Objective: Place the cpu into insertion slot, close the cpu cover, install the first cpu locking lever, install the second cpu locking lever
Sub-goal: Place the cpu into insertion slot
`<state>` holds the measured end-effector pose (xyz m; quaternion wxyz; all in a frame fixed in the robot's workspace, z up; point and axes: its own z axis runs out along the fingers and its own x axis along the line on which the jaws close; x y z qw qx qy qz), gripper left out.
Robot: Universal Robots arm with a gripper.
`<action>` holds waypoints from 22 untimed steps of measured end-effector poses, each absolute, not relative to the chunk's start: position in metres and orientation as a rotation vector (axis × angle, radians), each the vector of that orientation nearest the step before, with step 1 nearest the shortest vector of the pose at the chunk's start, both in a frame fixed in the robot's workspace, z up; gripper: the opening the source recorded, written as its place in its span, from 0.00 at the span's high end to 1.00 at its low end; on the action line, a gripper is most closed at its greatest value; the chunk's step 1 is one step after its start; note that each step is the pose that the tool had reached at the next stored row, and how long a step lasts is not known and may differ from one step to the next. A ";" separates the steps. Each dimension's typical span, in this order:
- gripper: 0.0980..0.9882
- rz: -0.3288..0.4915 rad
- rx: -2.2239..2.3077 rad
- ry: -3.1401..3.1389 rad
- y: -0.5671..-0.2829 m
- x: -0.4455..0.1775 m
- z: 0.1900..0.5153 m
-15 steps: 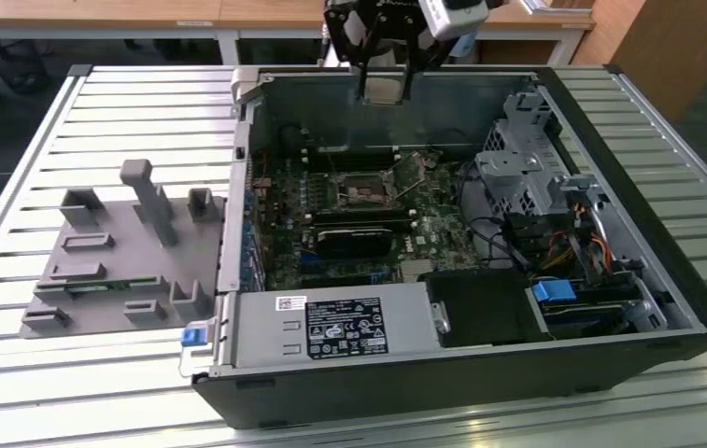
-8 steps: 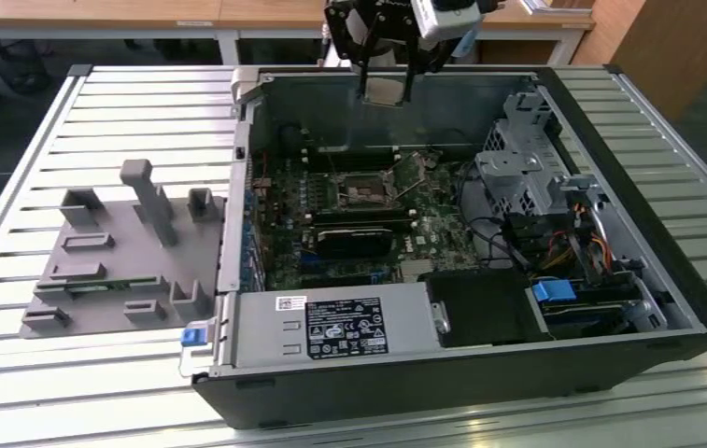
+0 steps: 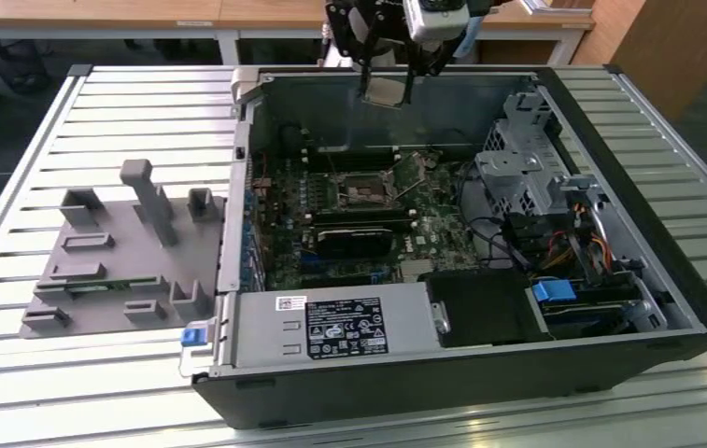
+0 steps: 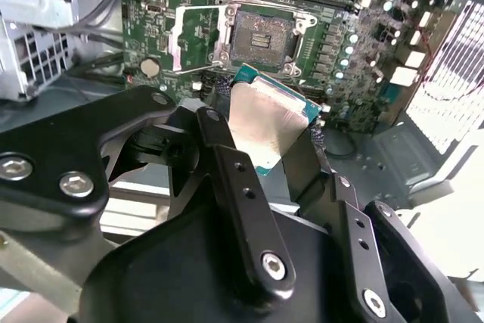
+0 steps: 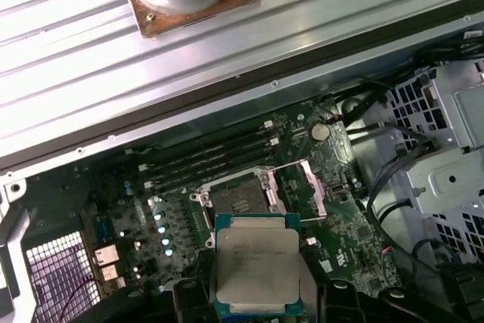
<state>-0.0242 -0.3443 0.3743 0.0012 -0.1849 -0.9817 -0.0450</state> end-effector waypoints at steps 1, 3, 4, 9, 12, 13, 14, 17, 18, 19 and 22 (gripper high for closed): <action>0.52 -0.141 -0.601 -3.078 -0.344 -0.024 0.374; 0.52 -0.141 -0.644 -3.071 -0.344 -0.024 0.374; 0.52 -0.141 -0.664 -3.067 -0.344 -0.024 0.374; 0.52 -0.142 -0.774 -3.045 -0.344 -0.024 0.374; 0.52 -0.141 -0.845 -3.028 -0.344 -0.024 0.374; 0.52 -0.141 -0.868 -3.022 -0.344 -0.024 0.374; 0.52 -0.141 -0.892 -3.016 -0.344 -0.024 0.373; 0.52 -0.140 -0.963 -2.996 -0.344 -0.024 0.373; 0.52 -0.140 -0.987 -2.990 -0.344 -0.024 0.373; 0.52 -0.140 -1.010 -2.982 -0.344 -0.024 0.373; 0.52 -0.140 -1.081 -2.960 -0.344 -0.024 0.373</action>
